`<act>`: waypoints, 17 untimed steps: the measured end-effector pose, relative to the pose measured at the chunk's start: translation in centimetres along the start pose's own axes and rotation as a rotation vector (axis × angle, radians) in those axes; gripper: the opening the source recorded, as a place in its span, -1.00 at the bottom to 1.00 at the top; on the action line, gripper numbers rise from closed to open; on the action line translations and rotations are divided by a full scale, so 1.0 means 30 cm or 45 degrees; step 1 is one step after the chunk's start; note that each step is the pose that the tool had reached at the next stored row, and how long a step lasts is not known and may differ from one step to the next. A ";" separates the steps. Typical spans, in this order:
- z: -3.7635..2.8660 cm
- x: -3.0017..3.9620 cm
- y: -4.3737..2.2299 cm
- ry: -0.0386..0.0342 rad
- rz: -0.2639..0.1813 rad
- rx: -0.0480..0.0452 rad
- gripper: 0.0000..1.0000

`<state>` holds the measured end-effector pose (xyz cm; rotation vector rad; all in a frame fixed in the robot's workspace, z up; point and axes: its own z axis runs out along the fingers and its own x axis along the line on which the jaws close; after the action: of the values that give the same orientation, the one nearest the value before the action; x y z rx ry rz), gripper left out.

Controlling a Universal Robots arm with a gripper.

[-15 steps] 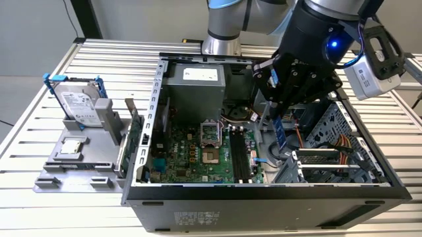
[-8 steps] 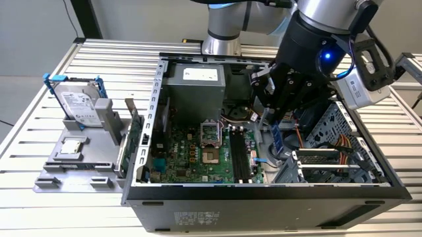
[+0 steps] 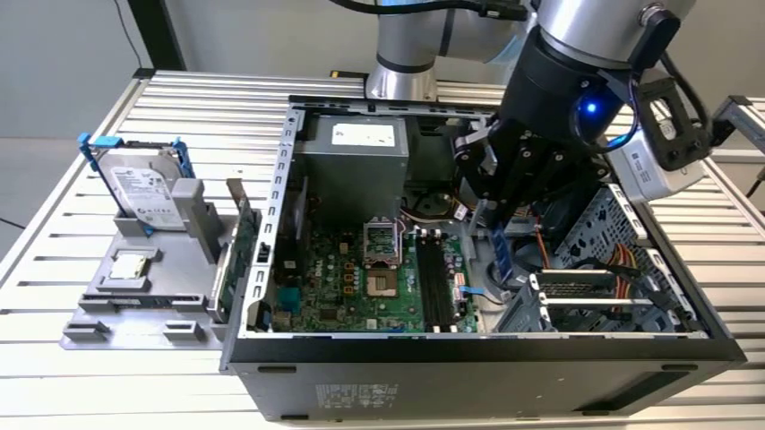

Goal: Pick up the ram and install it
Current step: 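Insert the ram into the slot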

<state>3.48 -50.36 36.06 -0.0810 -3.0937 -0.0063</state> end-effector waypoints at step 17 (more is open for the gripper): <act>0.106 0.002 0.031 0.0000 -0.001 0.000 -1.00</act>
<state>3.33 -49.40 32.88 -0.0803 -3.0938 -0.0061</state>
